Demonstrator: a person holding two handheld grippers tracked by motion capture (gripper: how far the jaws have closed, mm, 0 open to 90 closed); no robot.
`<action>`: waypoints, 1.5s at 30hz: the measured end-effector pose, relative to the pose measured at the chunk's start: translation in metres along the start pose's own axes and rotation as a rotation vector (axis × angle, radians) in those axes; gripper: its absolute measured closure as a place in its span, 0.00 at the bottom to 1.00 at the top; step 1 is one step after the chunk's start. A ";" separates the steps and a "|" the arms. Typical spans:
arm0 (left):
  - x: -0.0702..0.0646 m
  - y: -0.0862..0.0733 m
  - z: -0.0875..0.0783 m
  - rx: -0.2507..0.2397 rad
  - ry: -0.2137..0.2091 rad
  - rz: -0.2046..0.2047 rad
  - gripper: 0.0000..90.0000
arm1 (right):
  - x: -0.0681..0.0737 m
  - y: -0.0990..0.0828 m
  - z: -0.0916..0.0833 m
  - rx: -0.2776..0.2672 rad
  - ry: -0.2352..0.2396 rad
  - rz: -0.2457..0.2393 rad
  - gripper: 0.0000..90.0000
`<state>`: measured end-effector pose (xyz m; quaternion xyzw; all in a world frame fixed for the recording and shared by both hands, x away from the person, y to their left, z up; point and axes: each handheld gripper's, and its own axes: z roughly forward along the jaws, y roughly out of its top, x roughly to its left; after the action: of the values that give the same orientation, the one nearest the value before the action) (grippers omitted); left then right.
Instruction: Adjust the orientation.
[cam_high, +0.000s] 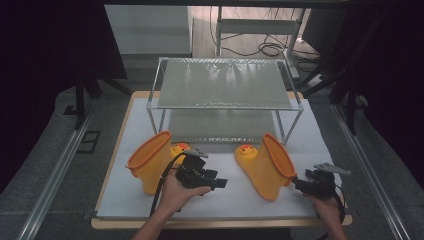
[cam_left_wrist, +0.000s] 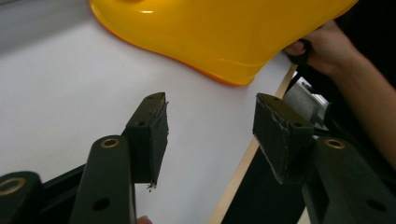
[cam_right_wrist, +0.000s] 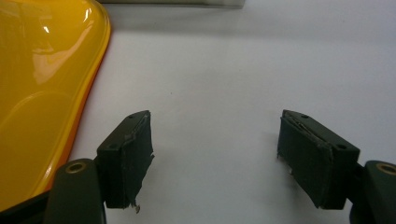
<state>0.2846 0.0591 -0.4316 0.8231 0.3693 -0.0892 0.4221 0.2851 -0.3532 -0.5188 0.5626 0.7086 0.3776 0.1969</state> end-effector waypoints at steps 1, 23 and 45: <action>0.000 0.001 0.000 0.000 -0.002 0.001 0.50 | 0.000 0.000 0.000 0.000 0.000 0.000 0.30; 0.005 -0.008 0.009 0.014 0.061 0.002 0.50 | 0.034 -0.006 -0.026 0.042 0.185 -0.189 1.00; 0.006 -0.006 0.006 0.019 0.078 0.001 0.50 | 0.082 -0.007 -0.015 0.120 0.334 -0.306 1.00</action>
<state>0.2855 0.0597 -0.4423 0.8302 0.3841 -0.0601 0.3996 0.2461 -0.2809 -0.5029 0.3891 0.8295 0.3885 0.0983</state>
